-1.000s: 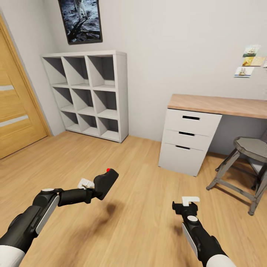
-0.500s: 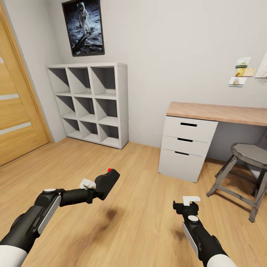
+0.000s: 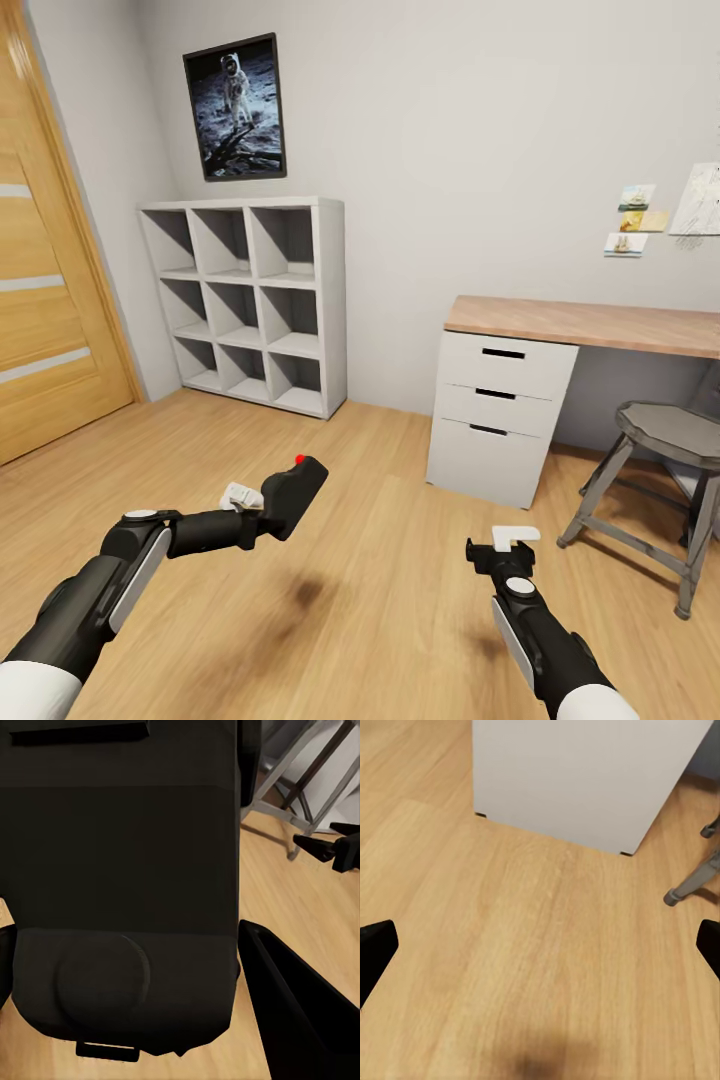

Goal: Attach the digital camera to the camera tripod in the bedroom.

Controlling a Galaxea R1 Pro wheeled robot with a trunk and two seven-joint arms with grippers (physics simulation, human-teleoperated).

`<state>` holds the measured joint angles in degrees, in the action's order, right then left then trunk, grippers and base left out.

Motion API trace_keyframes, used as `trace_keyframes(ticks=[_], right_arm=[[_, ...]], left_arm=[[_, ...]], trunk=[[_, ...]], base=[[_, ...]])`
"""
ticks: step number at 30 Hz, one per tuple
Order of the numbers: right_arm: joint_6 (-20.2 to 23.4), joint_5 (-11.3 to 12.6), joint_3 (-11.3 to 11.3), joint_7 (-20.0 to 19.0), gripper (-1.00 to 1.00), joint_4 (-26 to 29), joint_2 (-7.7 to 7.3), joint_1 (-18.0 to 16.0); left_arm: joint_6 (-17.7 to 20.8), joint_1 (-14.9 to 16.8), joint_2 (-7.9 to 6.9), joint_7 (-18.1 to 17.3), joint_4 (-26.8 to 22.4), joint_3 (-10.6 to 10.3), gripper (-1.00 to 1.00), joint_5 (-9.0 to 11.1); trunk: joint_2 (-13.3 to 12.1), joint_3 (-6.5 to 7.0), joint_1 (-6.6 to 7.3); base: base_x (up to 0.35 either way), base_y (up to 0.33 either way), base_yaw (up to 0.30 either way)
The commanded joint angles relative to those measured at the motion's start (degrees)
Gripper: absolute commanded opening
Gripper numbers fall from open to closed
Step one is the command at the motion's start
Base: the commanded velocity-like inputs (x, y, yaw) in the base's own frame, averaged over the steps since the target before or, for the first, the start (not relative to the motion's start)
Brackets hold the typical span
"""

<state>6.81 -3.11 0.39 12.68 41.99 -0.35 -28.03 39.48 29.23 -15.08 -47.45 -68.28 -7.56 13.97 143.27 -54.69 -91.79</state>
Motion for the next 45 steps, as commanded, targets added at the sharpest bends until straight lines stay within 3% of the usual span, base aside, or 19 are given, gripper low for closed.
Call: trace_keyframes(ticks=[1, 4, 45], right_arm=[[0.46, -0.32, 0.04, 0.16, 1.0, 0.11, -0.01, -0.01], [0.47, -0.32, 0.05, 0.15, 1.0, 0.11, -0.01, -0.01], [0.49, -0.23, -0.03, 0.15, 1.0, 0.11, -0.17, -0.01]], left_arm=[[0.27, 0.04, -0.05, -0.01, -0.02, -0.08, -1.0, 0.27], [0.25, 0.04, -0.04, -0.04, -0.02, -0.05, -1.0, 0.32], [0.16, 0.04, 0.31, 0.08, 0.07, 0.09, -1.0, 0.36]], trunk=[[0.01, 0.17, 0.04], [-0.03, 0.83, 0.11], [-16.48, 8.19, 9.12]], base=[[0.0, 0.0, 0.0], [0.0, 0.0, 0.0], [0.0, 0.0, 0.0]])
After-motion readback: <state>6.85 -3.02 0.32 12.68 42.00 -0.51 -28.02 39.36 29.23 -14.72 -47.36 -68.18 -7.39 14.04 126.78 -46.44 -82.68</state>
